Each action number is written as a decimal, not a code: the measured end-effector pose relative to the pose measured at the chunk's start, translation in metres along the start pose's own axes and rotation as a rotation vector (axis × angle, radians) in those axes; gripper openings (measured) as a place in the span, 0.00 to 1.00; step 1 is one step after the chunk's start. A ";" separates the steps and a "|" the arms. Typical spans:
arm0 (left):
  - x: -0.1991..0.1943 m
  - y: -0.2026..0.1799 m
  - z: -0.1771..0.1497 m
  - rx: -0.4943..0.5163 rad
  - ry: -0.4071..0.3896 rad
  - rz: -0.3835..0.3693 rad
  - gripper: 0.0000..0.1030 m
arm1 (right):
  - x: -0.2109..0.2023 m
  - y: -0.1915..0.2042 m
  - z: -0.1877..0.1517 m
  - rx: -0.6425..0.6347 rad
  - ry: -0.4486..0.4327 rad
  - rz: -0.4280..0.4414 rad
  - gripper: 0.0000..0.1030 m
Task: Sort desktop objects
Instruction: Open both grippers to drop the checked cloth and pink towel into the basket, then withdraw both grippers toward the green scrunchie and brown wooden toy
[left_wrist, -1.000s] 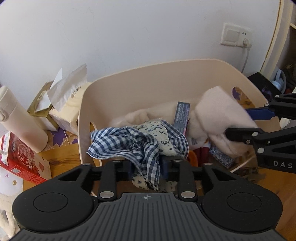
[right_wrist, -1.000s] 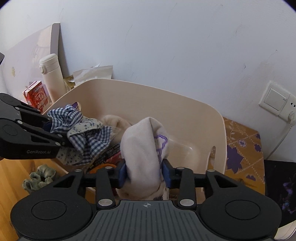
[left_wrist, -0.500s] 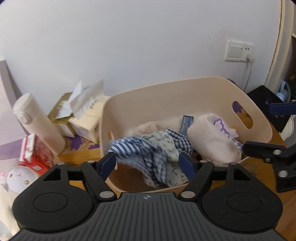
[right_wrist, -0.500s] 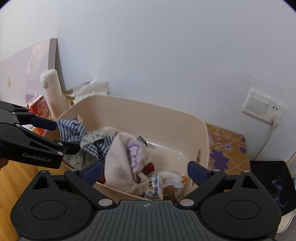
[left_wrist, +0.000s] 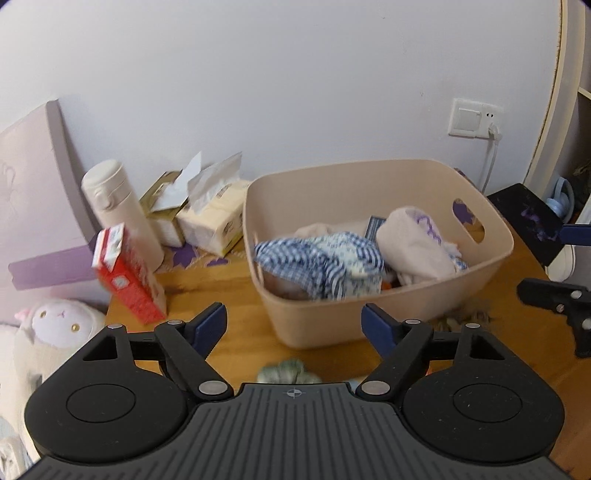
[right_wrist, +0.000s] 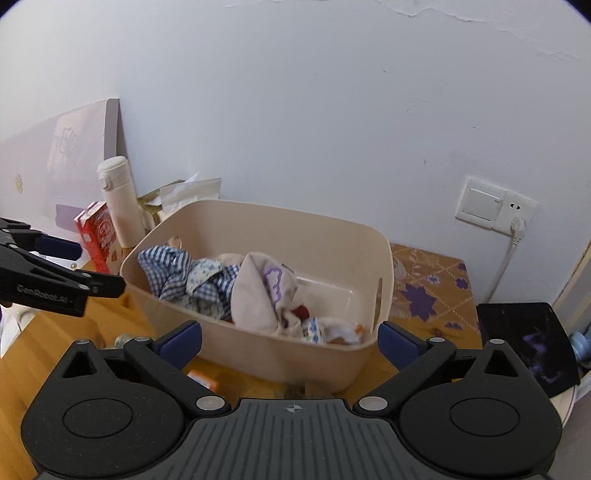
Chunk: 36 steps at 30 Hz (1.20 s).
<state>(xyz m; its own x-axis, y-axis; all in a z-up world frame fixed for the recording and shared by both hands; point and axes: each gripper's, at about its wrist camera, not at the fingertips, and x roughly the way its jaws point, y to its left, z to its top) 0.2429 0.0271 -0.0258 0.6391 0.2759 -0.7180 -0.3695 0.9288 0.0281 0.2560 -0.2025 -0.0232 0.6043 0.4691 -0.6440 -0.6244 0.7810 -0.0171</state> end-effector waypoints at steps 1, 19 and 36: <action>-0.003 0.002 -0.005 -0.005 0.007 0.000 0.79 | -0.003 0.000 -0.003 0.008 0.003 0.001 1.00; -0.016 0.028 -0.086 -0.041 0.147 -0.002 0.79 | -0.019 0.007 -0.079 -0.027 0.153 -0.034 1.00; 0.020 0.021 -0.119 -0.043 0.268 0.020 0.79 | 0.022 -0.004 -0.118 -0.079 0.278 -0.053 1.00</action>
<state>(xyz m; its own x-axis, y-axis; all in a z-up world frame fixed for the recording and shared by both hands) 0.1679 0.0231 -0.1227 0.4319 0.2130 -0.8764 -0.4117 0.9111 0.0186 0.2138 -0.2442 -0.1277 0.4852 0.2888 -0.8253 -0.6387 0.7617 -0.1090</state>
